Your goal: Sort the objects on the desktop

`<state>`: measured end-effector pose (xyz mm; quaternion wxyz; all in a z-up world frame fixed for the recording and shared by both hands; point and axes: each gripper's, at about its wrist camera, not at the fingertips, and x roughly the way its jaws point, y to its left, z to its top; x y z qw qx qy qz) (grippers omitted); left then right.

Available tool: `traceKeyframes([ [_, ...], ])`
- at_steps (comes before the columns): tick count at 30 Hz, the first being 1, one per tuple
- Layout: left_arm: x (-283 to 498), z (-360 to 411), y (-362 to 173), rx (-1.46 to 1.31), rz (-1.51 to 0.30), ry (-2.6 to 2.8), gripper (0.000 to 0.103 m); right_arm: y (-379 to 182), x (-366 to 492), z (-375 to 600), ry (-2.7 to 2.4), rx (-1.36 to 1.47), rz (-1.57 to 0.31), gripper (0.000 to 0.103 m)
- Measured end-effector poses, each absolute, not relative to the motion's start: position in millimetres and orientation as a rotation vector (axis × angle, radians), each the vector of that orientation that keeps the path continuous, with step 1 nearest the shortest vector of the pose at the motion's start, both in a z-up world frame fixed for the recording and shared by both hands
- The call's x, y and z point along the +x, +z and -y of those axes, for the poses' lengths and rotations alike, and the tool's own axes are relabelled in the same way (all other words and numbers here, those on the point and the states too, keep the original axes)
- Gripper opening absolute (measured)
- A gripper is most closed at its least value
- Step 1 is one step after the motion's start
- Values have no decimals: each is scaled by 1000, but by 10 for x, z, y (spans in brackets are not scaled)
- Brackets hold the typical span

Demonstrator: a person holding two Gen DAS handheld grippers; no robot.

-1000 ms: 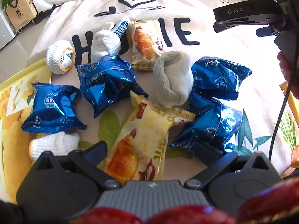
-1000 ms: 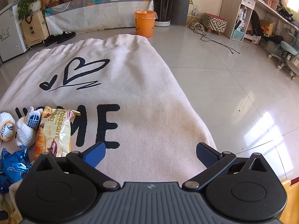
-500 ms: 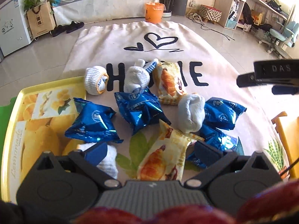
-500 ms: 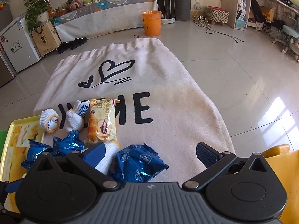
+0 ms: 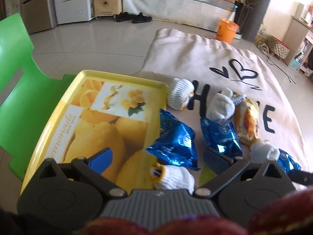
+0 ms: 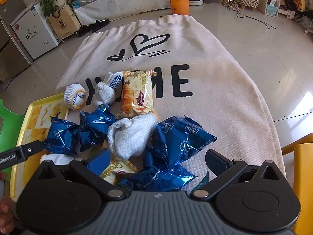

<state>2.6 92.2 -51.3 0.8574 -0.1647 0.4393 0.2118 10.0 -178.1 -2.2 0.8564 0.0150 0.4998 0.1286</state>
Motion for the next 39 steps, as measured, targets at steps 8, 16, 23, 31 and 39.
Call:
traceKeyframes([
  [8,139,-1283,-638,-425,-927,642,103,-116,9,1592,359,-14,-1046,103],
  [16,237,-1519,-889,-429,-978,833,103,-179,51,1583,384,34,-1057,103],
  [23,283,-1222,-1042,-382,-1035,758,103,-184,108,1620,400,89,-1069,103],
  [31,334,-859,-946,-341,-1005,687,103,-81,107,1692,410,147,-1037,103],
  [39,448,-564,-981,-363,-1041,629,103,-32,155,1845,371,214,-1030,103],
])
